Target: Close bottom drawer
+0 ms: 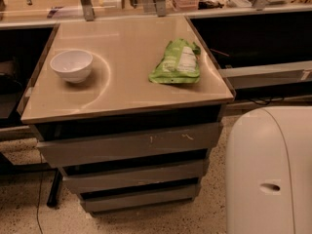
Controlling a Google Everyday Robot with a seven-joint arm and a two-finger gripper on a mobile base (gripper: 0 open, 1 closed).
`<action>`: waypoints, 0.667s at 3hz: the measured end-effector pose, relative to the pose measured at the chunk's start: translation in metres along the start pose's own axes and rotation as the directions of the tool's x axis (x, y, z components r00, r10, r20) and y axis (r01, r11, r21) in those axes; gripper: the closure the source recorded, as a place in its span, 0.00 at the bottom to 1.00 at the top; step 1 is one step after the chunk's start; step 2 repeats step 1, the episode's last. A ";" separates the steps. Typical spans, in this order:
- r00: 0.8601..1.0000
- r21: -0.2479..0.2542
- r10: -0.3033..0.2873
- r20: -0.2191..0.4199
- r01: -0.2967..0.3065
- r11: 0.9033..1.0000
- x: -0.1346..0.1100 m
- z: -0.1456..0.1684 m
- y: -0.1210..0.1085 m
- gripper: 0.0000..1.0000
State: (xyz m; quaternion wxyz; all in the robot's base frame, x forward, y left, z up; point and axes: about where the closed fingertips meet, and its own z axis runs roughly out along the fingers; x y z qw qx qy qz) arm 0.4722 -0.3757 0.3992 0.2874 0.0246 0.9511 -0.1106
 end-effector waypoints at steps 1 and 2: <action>0.995 0.070 0.053 -0.088 -0.046 0.996 0.047 -0.021 -0.027 0.82; 0.995 0.070 0.053 -0.088 -0.046 0.996 0.047 -0.021 -0.027 0.82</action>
Offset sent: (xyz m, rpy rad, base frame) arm 0.0000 0.0000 0.0000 0.0000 0.0000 0.0000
